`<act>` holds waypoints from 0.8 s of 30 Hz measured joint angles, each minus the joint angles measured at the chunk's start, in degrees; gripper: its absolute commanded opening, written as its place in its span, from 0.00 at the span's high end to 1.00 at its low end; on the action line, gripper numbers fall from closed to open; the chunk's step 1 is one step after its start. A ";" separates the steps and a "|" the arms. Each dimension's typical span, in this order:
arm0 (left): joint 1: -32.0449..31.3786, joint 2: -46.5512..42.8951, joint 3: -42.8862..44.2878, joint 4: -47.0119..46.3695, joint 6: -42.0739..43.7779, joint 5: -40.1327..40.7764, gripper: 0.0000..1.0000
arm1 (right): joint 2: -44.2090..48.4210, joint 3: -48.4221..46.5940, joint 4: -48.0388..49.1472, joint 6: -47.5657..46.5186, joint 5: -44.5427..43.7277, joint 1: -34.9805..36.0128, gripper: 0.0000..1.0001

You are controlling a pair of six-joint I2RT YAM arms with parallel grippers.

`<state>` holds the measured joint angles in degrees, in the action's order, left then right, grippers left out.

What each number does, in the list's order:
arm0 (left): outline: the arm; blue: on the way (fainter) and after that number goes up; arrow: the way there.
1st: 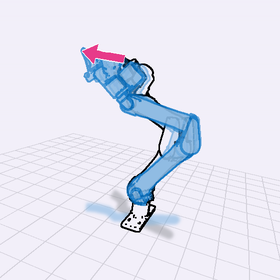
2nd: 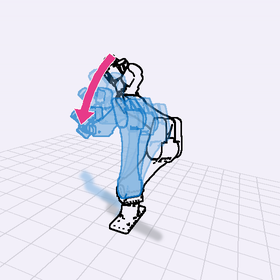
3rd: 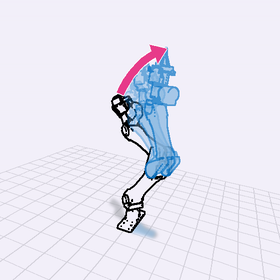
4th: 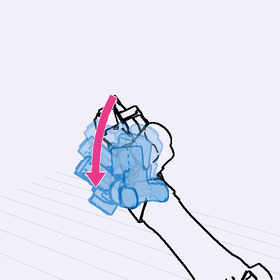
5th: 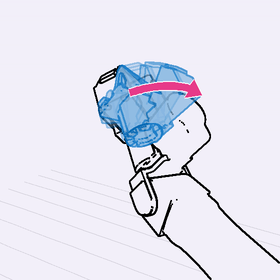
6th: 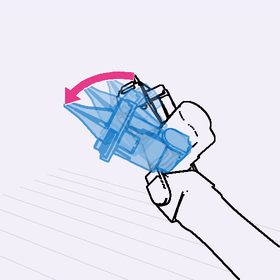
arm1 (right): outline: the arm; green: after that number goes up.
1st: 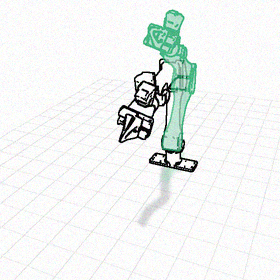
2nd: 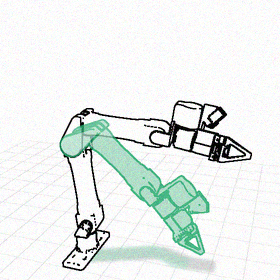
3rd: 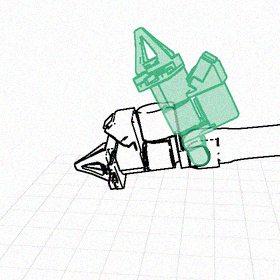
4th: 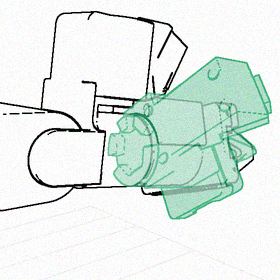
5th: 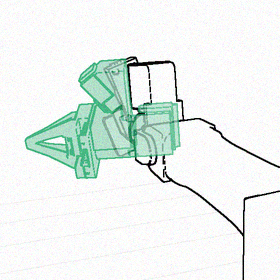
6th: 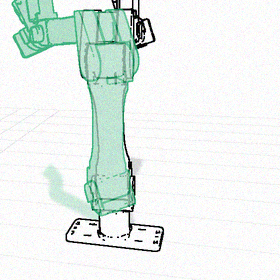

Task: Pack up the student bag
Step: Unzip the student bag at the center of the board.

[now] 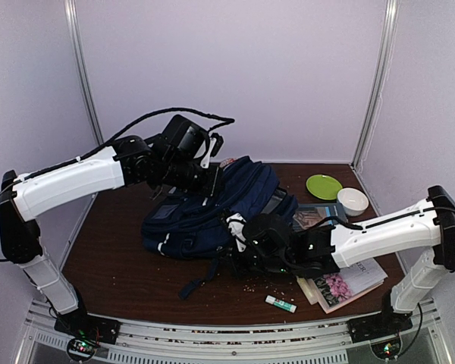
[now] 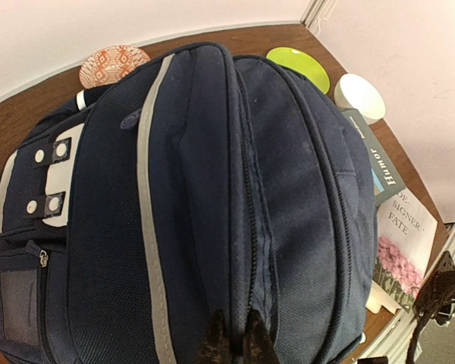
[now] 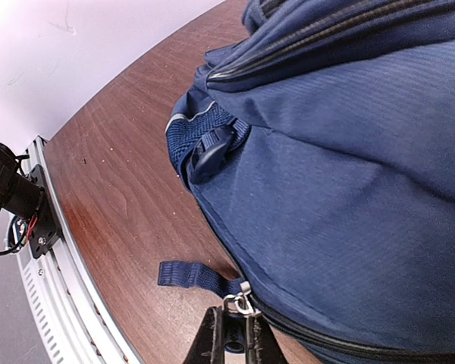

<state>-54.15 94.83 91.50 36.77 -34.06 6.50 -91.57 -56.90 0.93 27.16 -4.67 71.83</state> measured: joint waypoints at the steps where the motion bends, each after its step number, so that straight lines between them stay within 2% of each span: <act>1: 0.00 0.00 0.00 0.00 -0.02 0.00 1.00 | -0.61 -0.37 0.15 0.00 0.09 0.11 1.00; 4: 0.04 -0.02 0.00 0.00 -0.13 -0.07 1.00 | -2.16 -1.38 0.39 0.00 0.44 0.39 0.97; 8: 0.17 -0.02 -0.07 0.04 -0.15 0.00 1.00 | -2.43 -1.66 0.68 0.15 1.38 0.42 0.57; 11: 0.87 -0.70 -1.27 -1.92 -0.20 0.50 1.00 | 0.44 -0.17 0.22 -0.42 3.50 1.22 0.42; 14: 1.55 -2.45 -3.85 -3.89 -0.11 1.03 1.00 | 6.03 1.49 -1.68 0.07 4.90 2.01 0.37; 19: 1.73 -8.15 -11.67 -7.30 2.12 1.66 1.00 | 18.75 4.55 -3.56 0.90 5.38 0.66 0.36; 24: 1.75 -18.84 -27.58 -13.40 5.97 0.76 1.00 | 29.70 12.09 -0.98 6.62 4.76 -8.00 0.37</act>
<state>-52.40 75.99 63.92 23.38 -28.10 7.27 -61.87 -44.82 -0.05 33.78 0.10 63.83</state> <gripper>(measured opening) 0.069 0.632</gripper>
